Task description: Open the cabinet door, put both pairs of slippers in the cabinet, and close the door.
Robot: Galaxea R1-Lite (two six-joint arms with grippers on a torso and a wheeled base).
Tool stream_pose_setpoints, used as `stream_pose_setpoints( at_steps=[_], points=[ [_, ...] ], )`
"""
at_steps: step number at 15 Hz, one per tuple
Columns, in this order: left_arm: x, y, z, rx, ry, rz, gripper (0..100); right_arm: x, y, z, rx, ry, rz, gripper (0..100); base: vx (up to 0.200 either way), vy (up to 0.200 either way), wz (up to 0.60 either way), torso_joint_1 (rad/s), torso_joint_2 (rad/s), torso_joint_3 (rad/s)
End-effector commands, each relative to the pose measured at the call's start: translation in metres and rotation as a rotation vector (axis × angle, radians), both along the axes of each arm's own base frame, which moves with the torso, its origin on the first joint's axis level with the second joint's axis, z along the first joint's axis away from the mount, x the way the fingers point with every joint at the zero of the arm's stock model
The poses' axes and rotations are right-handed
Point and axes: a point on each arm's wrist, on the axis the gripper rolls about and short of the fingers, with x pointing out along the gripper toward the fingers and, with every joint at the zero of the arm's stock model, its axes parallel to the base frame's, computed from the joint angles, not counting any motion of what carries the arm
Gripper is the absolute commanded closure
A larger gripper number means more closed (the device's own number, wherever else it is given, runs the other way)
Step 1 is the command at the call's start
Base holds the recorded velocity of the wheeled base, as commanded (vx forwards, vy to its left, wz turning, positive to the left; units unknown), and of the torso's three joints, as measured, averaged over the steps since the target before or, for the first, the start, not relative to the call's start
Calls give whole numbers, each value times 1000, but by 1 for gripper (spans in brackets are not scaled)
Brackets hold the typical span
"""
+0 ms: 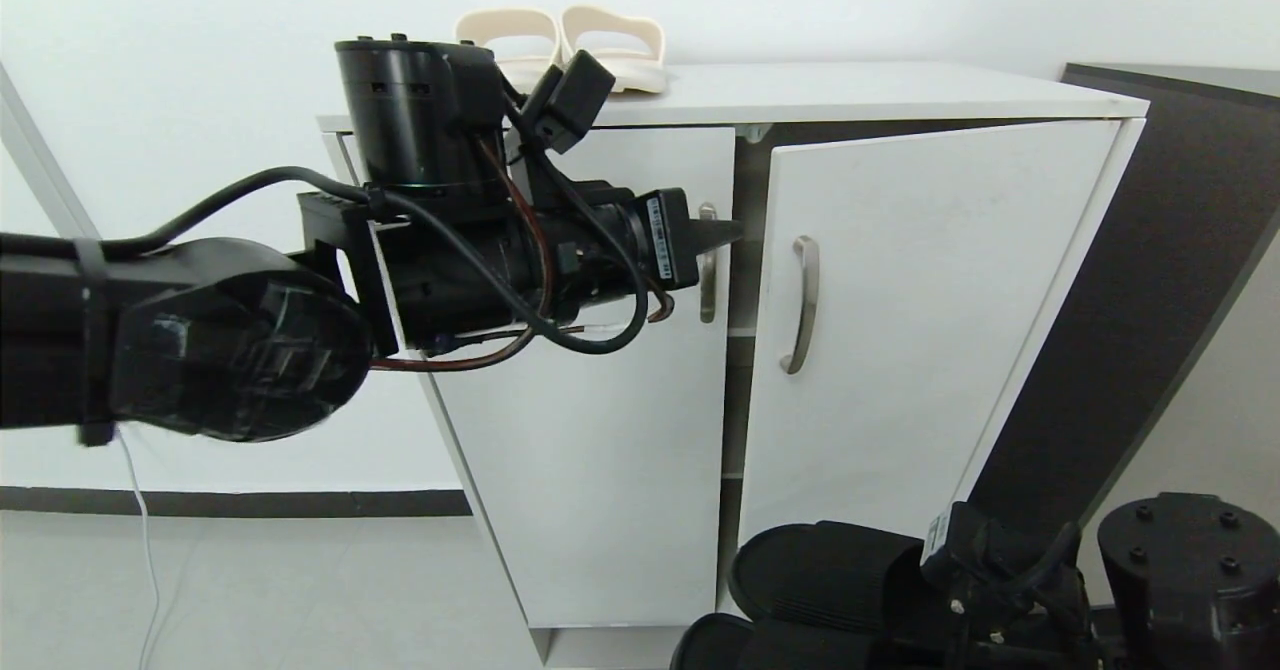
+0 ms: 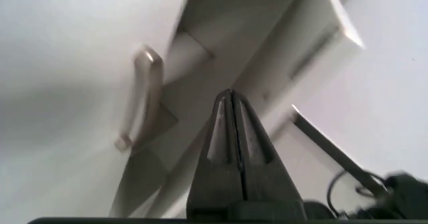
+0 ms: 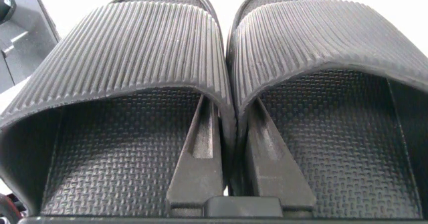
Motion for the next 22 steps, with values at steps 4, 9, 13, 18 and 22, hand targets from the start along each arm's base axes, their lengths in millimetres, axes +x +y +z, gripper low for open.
stream_pose_setpoints(
  at_steps=[4,9,13,18,22],
  points=[
    [28,-23,-13,4,15,-8,100,-3,1,-2,-9,7,18,100,0,0,0,0,0,0],
    [34,-33,-19,-11,9,-13,100,-10,4,-5,-20,13,47,100,0,0,0,0,0,0],
    [28,-37,-21,-6,15,-20,100,-10,4,-5,-21,17,49,100,-150,0,0,1,1,1],
    [-39,-81,-17,-33,-25,-203,100,-14,4,-8,-29,23,67,100,-200,0,0,1,1,3],
    [-32,-76,-18,-51,-38,-180,100,-15,4,-8,-29,23,68,100,-50,0,0,1,1,-1]
  ],
)
